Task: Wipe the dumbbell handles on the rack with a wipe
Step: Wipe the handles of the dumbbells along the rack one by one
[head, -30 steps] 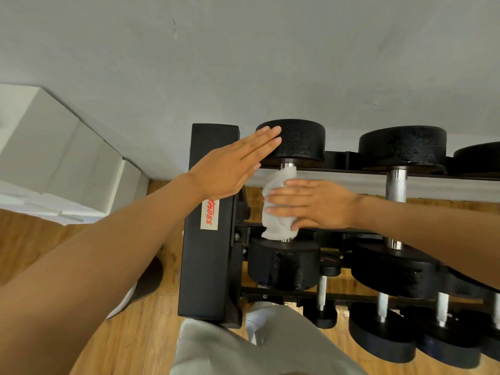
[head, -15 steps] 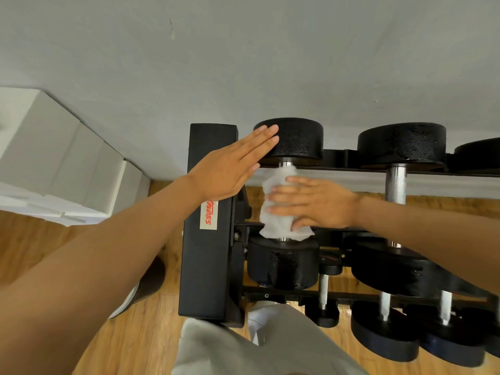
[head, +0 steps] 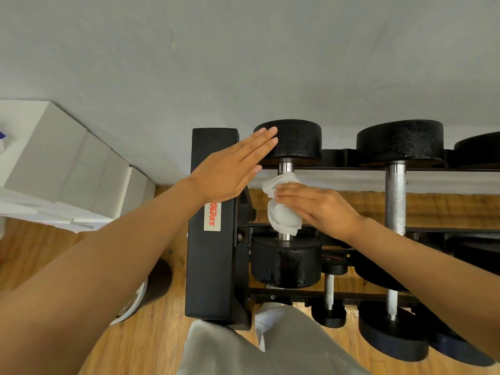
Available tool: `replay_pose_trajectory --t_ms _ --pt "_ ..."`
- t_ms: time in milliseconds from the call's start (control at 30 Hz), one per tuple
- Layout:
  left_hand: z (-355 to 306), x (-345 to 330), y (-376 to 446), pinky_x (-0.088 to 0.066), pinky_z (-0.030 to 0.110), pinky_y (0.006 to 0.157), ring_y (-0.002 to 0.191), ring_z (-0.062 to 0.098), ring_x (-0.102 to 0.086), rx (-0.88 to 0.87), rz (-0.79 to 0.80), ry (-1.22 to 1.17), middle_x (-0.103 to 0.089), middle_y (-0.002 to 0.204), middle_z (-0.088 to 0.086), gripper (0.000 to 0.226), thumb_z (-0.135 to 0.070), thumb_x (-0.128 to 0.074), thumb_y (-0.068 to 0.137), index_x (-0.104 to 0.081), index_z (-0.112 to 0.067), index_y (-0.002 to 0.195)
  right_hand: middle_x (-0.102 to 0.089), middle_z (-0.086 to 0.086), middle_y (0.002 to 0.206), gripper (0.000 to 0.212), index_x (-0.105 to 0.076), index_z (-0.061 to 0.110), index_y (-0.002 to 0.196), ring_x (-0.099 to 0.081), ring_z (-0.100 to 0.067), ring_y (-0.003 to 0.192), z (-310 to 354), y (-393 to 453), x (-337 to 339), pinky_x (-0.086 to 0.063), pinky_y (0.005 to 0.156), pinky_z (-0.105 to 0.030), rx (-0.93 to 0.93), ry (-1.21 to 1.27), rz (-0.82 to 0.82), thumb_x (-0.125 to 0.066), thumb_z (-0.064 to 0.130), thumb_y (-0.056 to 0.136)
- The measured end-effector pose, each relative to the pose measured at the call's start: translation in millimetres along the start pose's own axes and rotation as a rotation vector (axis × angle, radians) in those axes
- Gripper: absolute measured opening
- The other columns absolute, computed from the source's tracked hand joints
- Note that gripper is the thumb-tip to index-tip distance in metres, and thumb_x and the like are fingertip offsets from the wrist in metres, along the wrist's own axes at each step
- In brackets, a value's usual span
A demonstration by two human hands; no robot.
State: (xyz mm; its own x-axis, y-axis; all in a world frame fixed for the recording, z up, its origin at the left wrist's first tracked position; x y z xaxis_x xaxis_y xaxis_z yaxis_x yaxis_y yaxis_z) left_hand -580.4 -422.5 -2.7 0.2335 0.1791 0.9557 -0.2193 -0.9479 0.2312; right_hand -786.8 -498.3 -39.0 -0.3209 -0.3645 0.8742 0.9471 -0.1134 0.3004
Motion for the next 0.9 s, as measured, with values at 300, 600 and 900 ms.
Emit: replay_pose_trajectory --t_ms 300,600,900 --pt "7 3 6 -0.011 0.034 0.124 0.148 0.026 -0.024 -0.142 -0.020 0.154 -0.026 0.160 0.016 0.051 -0.025 -0.028 0.106 -0.028 -0.001 0.152 -0.060 -0.019 0.131 0.032 -0.063 -0.003 0.123 -0.062 -0.034 0.114 36 -2 6 -0.040 0.099 -0.038 -0.732 -0.026 -0.346 -0.061 0.003 0.092" --pt "20 3 32 -0.006 0.033 0.125 0.150 0.024 -0.018 -0.456 0.007 0.141 -0.021 0.161 0.013 0.052 -0.023 -0.029 0.106 -0.025 -0.003 0.153 -0.028 -0.016 0.155 0.056 -0.026 -0.001 0.150 -0.048 -0.031 0.130 86 45 -38 -0.046 0.099 -0.030 -1.178 0.085 -0.346 -0.046 0.017 0.100" --pt "41 6 47 -0.017 0.036 0.123 0.149 0.027 -0.025 -0.699 -0.001 0.084 -0.027 0.160 0.014 0.049 -0.020 -0.029 0.106 -0.031 -0.001 0.151 -0.047 -0.023 0.143 0.063 -0.042 -0.005 0.141 -0.045 -0.039 0.133 76 91 -67 -0.041 0.107 -0.053 -1.466 -0.315 -0.610 -0.070 0.005 0.085"
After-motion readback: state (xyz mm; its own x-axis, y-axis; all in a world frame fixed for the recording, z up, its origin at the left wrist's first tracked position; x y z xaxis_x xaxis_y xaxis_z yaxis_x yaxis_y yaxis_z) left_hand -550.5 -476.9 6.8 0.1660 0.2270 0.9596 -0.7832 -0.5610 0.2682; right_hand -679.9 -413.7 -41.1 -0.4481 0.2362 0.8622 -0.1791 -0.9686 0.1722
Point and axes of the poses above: each hand's wrist, its own y-axis towards the middle knuckle, its own x-axis out of the back of the hand, z = x × y, the point moved 3 cm from there along y, towards the middle knuckle
